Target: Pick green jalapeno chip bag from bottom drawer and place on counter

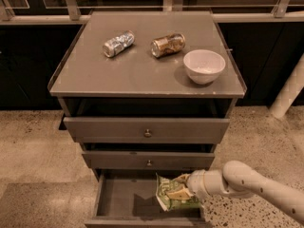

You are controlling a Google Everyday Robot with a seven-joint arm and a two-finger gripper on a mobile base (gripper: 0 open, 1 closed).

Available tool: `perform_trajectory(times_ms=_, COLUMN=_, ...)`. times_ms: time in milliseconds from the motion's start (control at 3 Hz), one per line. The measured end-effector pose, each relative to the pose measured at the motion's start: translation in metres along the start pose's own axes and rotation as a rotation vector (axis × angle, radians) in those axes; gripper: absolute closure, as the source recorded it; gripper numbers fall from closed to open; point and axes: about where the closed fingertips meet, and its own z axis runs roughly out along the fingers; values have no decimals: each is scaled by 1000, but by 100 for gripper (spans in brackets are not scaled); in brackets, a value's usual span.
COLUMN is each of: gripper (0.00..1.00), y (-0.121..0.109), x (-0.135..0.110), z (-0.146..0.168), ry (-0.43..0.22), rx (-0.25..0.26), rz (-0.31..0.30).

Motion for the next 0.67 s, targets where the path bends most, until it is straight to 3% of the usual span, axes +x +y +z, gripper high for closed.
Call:
perform_trajectory(times_ms=333, gripper=100, y=50, x=-51, z=-32, ry=34, rx=10, rz=-82)
perform_trajectory(times_ms=667, gripper=100, y=84, x=-110, z=-76, ry=45, rx=66, rz=-200)
